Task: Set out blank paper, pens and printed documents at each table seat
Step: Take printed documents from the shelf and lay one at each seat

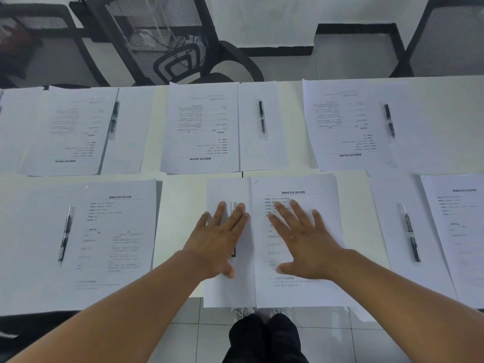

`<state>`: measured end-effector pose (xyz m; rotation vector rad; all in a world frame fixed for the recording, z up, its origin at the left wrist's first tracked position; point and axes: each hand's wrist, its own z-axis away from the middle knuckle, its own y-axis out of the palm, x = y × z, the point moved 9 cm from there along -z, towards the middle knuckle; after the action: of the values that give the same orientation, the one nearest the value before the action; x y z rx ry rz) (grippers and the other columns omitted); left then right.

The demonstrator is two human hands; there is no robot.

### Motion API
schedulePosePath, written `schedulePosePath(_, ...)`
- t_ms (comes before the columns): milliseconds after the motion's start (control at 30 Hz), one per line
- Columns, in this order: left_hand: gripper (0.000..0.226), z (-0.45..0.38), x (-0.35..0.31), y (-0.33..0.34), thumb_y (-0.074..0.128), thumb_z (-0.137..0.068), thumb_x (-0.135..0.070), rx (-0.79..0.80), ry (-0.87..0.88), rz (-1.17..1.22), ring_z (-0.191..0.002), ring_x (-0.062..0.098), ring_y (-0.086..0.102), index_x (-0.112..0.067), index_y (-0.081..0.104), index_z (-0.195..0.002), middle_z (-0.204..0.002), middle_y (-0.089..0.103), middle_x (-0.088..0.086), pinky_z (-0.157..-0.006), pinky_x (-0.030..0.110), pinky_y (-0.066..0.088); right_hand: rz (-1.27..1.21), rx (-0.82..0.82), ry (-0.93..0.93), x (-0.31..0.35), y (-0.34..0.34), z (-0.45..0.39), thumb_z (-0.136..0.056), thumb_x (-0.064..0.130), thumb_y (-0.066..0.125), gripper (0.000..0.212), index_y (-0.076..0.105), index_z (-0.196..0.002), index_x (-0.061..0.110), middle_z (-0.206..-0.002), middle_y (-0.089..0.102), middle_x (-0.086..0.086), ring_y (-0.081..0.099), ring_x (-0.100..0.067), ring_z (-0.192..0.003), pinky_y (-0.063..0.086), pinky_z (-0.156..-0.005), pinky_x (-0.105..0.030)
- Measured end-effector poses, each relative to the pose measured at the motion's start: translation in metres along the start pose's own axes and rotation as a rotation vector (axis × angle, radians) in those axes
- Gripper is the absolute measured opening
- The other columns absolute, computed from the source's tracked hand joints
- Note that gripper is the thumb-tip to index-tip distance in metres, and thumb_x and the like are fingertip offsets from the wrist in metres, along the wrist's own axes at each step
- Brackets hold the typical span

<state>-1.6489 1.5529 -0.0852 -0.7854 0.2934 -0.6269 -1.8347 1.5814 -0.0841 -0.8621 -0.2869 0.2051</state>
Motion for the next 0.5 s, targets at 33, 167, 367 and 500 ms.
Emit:
schedulePosePath(33,0.143,0.0,0.0,0.0,0.081,-0.088,-0.063,-0.003,0.0,0.0,-0.163,0.04,-0.028,-0.022,-0.031,-0.167,-0.174,-0.041,-0.002,-0.136,0.059,0.005,0.009,0.004,0.002,0.0,0.0,0.0,-0.092,0.077,0.057,0.121,-0.025,-0.167,0.029,-0.17,-0.044,0.003,-0.041,-0.031,-0.156,-0.008,-0.129,-0.067)
schedulePosePath(167,0.143,-0.001,0.001,0.001,0.081,-0.087,-0.064,-0.011,-0.001,-0.008,-0.164,0.04,-0.027,-0.021,-0.03,-0.168,-0.174,-0.039,-0.001,-0.135,0.06,0.006,0.023,0.012,0.008,0.001,0.001,-0.001,-0.092,0.077,0.057,0.121,-0.025,-0.167,0.028,-0.169,-0.045,0.002,-0.042,-0.031,-0.156,-0.008,-0.129,-0.067)
schedulePosePath(367,0.142,0.002,0.001,-0.002,0.078,-0.087,-0.068,-0.025,-0.007,-0.027,-0.163,0.04,-0.028,-0.021,-0.029,-0.168,-0.175,-0.039,-0.001,-0.135,0.061,0.004,-0.001,0.014,0.026,0.004,-0.002,0.003,-0.091,0.08,0.054,0.12,-0.024,-0.167,0.03,-0.168,-0.046,0.003,-0.041,-0.03,-0.157,-0.008,-0.129,-0.068)
schedulePosePath(500,0.145,0.009,0.003,-0.005,0.08,-0.085,-0.068,-0.044,-0.015,0.004,-0.164,0.039,-0.027,-0.023,-0.032,-0.167,-0.175,-0.039,-0.002,-0.135,0.061,0.004,-0.006,0.002,0.037,0.007,-0.007,0.008,-0.091,0.084,0.048,0.118,-0.025,-0.167,0.03,-0.169,-0.046,0.003,-0.04,-0.03,-0.157,-0.008,-0.129,-0.068)
